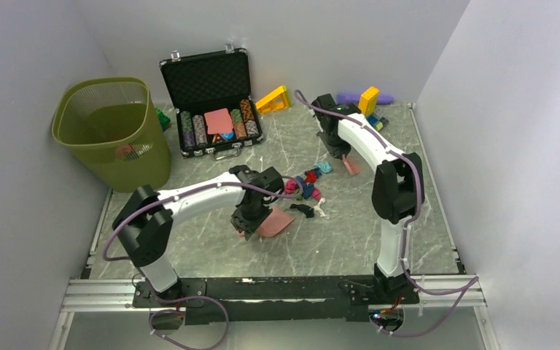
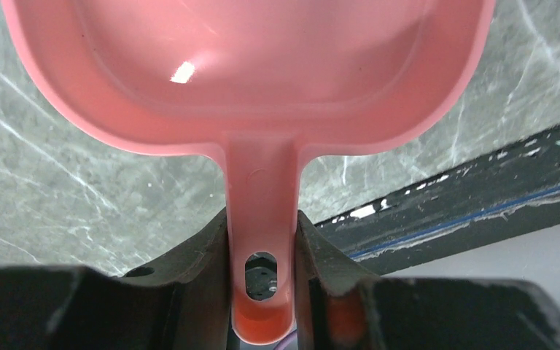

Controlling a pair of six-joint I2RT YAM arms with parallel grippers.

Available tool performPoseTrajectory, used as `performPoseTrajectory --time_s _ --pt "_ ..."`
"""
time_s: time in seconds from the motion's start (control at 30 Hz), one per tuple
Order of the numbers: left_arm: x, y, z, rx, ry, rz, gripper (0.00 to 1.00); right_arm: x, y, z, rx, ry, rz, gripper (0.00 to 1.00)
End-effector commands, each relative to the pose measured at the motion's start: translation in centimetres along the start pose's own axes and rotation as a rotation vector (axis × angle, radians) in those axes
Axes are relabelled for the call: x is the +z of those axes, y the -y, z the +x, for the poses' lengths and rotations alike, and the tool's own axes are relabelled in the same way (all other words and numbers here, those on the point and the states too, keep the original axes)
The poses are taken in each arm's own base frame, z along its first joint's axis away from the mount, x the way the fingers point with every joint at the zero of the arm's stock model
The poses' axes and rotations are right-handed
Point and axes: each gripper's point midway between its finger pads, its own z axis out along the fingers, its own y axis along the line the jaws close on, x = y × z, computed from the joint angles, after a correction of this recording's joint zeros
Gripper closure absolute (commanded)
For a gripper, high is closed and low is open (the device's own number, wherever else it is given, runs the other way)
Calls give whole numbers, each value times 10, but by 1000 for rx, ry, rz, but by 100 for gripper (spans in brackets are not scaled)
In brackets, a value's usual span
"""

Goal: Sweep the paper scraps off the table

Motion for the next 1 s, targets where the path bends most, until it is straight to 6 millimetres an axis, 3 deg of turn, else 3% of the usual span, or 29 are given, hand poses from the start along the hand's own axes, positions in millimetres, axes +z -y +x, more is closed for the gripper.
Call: performPoseTrajectory --time_s 0.0,0.2,0.47,0.57,0.73,0.97 --pt "-8 6 -23 44 18 23 100 10 -43 -5 -203 -3 -147 100" --pt "-9 -1 -39 35 20 59 100 -12 -93 -8 -259 70 -433 100" --pt "1 -1 -49 94 7 76 100 -59 -174 17 -401 80 -831 100" --pt "5 -1 -50 100 0 75 100 -82 -195 21 -420 119 -934 100" --pt "7 -11 -54 88 20 14 100 -108 -199 24 -413 185 -1004 100" --pt "-2 -10 -63 80 131 -6 100 -121 -160 -1 -249 284 -910 100"
